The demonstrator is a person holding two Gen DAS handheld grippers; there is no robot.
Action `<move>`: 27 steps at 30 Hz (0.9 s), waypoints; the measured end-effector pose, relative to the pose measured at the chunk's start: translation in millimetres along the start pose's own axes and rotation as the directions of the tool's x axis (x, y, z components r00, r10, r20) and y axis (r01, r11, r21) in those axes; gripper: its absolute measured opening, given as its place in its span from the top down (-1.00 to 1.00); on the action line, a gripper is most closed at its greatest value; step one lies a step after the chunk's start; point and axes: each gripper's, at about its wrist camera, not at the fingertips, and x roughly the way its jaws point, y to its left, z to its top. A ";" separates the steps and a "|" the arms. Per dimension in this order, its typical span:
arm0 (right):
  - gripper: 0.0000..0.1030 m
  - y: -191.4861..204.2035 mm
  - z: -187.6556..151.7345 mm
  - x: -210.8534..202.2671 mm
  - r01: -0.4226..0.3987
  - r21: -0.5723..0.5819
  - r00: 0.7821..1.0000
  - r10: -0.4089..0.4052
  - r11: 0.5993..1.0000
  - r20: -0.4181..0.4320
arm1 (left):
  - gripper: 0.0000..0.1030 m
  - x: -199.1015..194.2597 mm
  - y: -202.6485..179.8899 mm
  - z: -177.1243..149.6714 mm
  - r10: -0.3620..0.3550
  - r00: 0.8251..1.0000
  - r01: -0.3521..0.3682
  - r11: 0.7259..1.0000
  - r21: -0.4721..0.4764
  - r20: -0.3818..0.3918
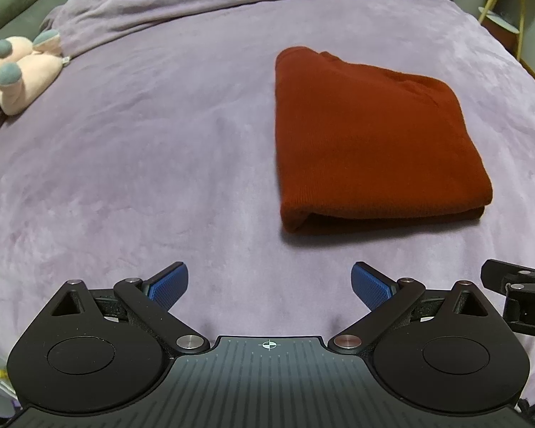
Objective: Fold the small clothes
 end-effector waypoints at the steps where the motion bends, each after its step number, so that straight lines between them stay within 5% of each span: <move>1: -0.92 -0.4 0.4 0.1 0.000 0.000 1.000 0.000 1.000 0.000 | -0.96 -0.1 -0.2 -0.2 0.000 1.000 0.000 1.000 -0.001 0.000; 27: -0.92 -5.3 0.2 -2.1 0.013 0.016 1.000 -0.013 1.000 0.016 | -0.96 3.7 -3.7 -0.9 -0.019 1.000 0.019 1.000 -0.002 -0.011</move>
